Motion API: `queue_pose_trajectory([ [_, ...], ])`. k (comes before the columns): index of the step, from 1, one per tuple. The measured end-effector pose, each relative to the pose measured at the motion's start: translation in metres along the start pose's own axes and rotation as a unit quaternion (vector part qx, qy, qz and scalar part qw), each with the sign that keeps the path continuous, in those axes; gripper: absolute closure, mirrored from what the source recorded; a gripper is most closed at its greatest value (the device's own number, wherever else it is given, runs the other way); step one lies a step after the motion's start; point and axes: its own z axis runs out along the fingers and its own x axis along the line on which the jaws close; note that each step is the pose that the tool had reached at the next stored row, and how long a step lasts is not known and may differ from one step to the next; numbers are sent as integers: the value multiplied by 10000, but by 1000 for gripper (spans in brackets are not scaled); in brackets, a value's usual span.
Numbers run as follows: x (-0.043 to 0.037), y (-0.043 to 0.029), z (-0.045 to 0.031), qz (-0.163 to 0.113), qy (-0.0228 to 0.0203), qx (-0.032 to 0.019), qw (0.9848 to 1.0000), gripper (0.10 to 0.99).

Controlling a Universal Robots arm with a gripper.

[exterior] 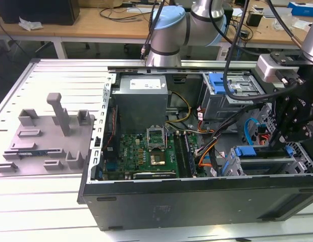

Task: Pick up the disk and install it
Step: 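Insert the first disk wire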

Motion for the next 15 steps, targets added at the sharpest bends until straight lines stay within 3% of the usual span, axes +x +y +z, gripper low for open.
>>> queue_pose_trajectory([
  [15, 12, -1, 21, 1, -32, -3, 10000, 918],
])
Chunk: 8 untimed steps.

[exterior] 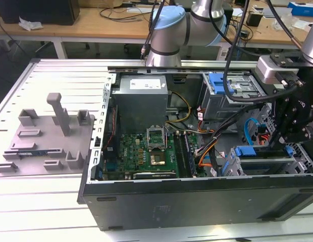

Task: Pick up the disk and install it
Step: 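Insert the first disk wire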

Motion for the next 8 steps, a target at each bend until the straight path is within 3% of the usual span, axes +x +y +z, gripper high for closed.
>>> queue_pose_trajectory([
  [8, 19, -1, 25, 1, -29, -2, 10000, 918],
])
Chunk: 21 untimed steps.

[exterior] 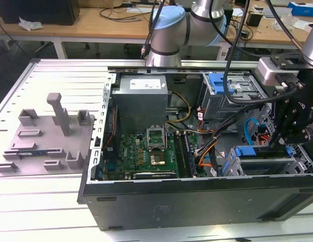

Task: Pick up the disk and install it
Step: 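Insert the first disk wire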

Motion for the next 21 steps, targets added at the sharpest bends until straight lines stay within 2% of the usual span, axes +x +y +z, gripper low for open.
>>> queue_pose_trajectory([
  [19, 9, 0, 26, 0, -3, -1, 10000, 918],
  [21, 10, 0, 7, 1, -11, -3, 10000, 918],
])
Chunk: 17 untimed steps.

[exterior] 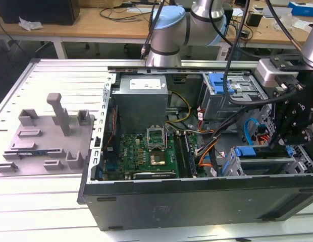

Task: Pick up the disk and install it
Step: 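Insert the first disk wire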

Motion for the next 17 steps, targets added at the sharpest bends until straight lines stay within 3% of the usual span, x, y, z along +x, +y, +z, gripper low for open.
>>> queue_pose_trajectory([
  [2, 6, -4, -100, 0, 7, 2, 10000, 843],
  [5, 14, -10, -223, -1, 8, 2, 10000, 843],
  [7, 22, -16, -363, -1, 8, 2, 10000, 843],
  [11, 26, -20, -438, -1, 8, 2, 10000, 843],
  [17, 27, -20, -443, -1, 7, 2, 10000, 859],
])
